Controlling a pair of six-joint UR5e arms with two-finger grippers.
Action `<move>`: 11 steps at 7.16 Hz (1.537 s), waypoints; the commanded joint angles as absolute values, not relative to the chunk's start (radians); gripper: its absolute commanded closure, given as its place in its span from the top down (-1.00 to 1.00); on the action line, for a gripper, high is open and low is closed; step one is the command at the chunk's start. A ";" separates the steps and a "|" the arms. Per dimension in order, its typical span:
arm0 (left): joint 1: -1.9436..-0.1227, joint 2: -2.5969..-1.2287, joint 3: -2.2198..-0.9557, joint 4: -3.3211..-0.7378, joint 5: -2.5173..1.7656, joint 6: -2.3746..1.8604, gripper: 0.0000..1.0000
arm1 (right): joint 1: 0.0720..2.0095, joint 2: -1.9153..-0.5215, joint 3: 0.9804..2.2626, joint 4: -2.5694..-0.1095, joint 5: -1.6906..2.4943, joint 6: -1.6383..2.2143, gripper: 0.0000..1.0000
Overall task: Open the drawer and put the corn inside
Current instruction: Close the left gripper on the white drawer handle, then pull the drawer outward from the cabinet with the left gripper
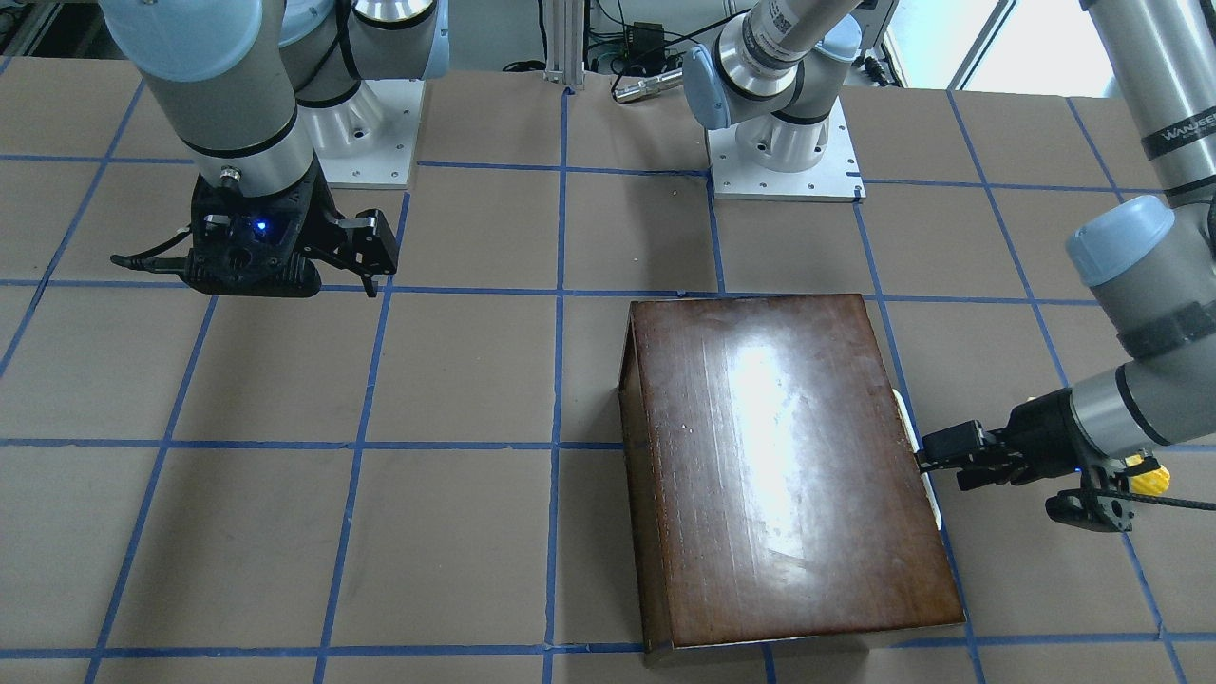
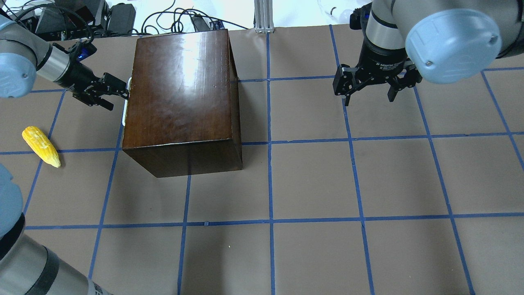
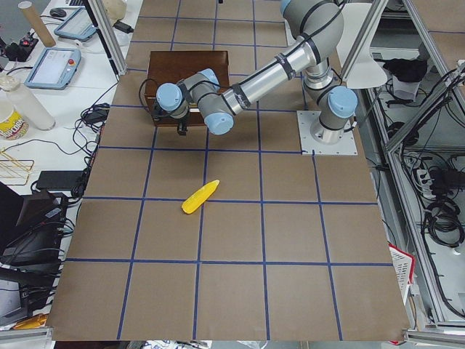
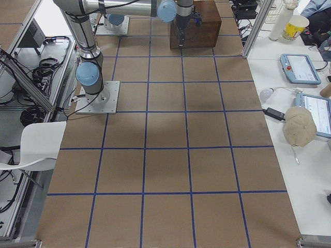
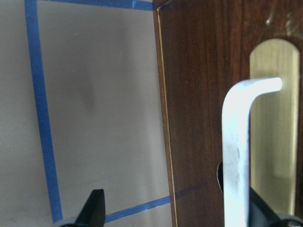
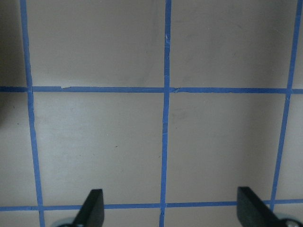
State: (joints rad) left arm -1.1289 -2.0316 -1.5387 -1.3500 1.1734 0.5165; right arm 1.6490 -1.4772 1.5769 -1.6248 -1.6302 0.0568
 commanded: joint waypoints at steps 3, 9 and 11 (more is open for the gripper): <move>-1.123 -2.048 -1.482 -1.365 1.239 0.549 1.00 | 1.649 -1.477 1.577 -1.626 -1.631 0.057 1.00; -1.095 -2.055 -1.454 -1.367 1.261 0.566 1.00 | 1.649 -1.477 1.577 -1.625 -1.631 0.057 1.00; -1.092 -2.057 -1.448 -1.370 1.264 0.578 1.00 | 1.649 -1.477 1.577 -1.624 -1.629 0.057 1.00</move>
